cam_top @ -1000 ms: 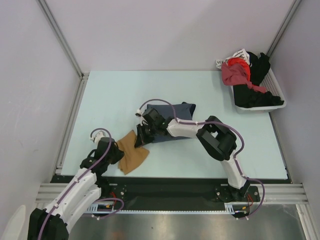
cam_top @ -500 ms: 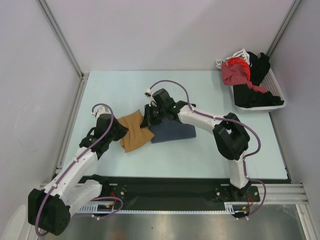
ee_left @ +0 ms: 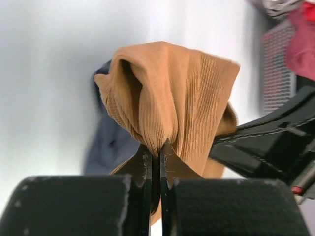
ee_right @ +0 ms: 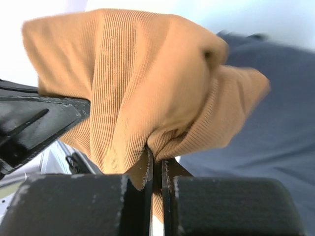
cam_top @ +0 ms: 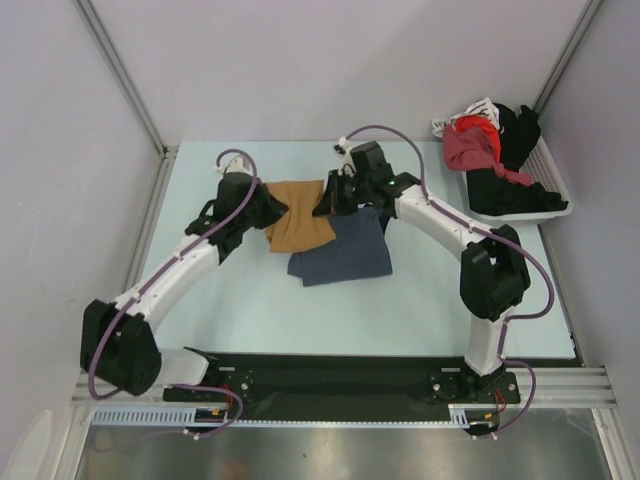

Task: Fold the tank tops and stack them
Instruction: Neatly place the folded tank top to the corner

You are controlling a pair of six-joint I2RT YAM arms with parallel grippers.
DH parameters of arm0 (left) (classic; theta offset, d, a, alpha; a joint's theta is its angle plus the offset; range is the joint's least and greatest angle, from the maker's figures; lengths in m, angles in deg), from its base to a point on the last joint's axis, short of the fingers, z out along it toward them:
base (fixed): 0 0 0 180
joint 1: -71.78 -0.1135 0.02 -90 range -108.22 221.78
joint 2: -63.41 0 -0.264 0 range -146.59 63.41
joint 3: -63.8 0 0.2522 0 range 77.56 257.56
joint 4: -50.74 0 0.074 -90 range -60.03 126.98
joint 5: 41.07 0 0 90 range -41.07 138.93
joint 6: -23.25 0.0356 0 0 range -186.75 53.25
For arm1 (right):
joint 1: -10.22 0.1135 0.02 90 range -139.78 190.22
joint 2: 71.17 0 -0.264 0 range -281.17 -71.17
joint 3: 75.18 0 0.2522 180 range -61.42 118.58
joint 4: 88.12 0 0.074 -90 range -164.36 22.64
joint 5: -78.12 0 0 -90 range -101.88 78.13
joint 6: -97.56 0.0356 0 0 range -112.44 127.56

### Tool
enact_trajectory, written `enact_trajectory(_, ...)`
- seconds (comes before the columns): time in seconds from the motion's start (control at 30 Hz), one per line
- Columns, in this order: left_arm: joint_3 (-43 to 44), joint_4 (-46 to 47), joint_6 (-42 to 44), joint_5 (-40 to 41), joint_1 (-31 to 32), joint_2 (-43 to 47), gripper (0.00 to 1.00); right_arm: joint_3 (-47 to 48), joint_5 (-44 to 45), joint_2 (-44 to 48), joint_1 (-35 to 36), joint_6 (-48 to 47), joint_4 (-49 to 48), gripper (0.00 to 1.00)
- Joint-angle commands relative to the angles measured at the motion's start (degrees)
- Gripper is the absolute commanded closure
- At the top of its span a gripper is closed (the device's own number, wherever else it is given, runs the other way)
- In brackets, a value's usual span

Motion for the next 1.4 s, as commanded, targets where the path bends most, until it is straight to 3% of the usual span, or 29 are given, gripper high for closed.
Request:
enact_trajectory(0.0, 7.61, 5.41, 2.5, -3.43, 2.65, -5.31, 1.0, -0.42, -1.66, 5.84, -3.33, -1.91, 1.83, 1.0)
enact_trajectory(0.13, 12.79, 4.7, 2.5, -3.51, 5.37, -11.37, 1.0, -4.37, -1.92, 8.92, -6.49, -2.35, 1.66, 1.0)
enact_trajectory(0.33, 13.95, 7.69, 2.15, -5.8, 7.66, -20.6, 1.0, -13.77, -3.24, 11.3, -11.07, -3.14, -0.71, 1.0)
enact_trajectory(0.67, 18.52, 5.41, 6.1, -3.25, 11.35, -35.81, 0.98, -26.88, -2.73, 6.37, -15.64, -1.3, -7.75, 0.97)
enact_trajectory(0.73, 17.56, 5.76, 6.45, -3.35, 11.53, -36.08, 0.91, -28.19, 0.25, 7.87, -16.08, -1.03, -7.14, 0.92)
enact_trajectory(0.77, 17.21, 5.85, 6.89, -3.26, 11.79, -36.0, 0.84, -29.33, 1.4, 9.0, -16.17, -0.86, -6.87, 0.79)
enact_trajectory(0.8, 16.94, 5.85, 7.16, -2.82, 11.97, -35.82, 0.62, -29.87, 2.28, 10.84, -16.17, -0.85, -6.69, 0.68)
enact_trajectory(0.83, 16.33, 5.85, 7.42, -2.29, 12.14, -35.04, 0.51, -30.39, 3.68, 11.99, -16.09, -0.68, -6.6, 0.59)
enact_trajectory(0.87, 16.15, 5.76, 7.94, -1.68, 12.15, -34.59, 0.43, -31.01, 4.57, 12.7, -16.26, -0.5, -6.34, 0.45)
enact_trajectory(0.9, 15.8, 6.02, 8.21, -1.67, 12.23, -34.24, 0.33, -31.1, 4.93, 13.49, -16.17, -0.59, -6.25, 0.4)
enact_trajectory(0.93, 15.62, 6.2, 8.3, -1.67, 12.15, -33.45, 0.29, -31.1, 5.28, 13.59, -16.35, -0.42, -6.17, 0.38)
enact_trajectory(1.0, 16.06, 6.03, 8.65, -1.67, 12.15, -33.18, 0.24, -30.05, 5.28, 13.15, -16.79, -0.33, -5.73, 0.34)
enact_trajectory(1.37, 26.25, 0.57, 9.36, -2.64, 11.88, -40.03, 0.25, -23.02, 2.39, 5.33, -17.58, 0.9, -6.77, 0.37)
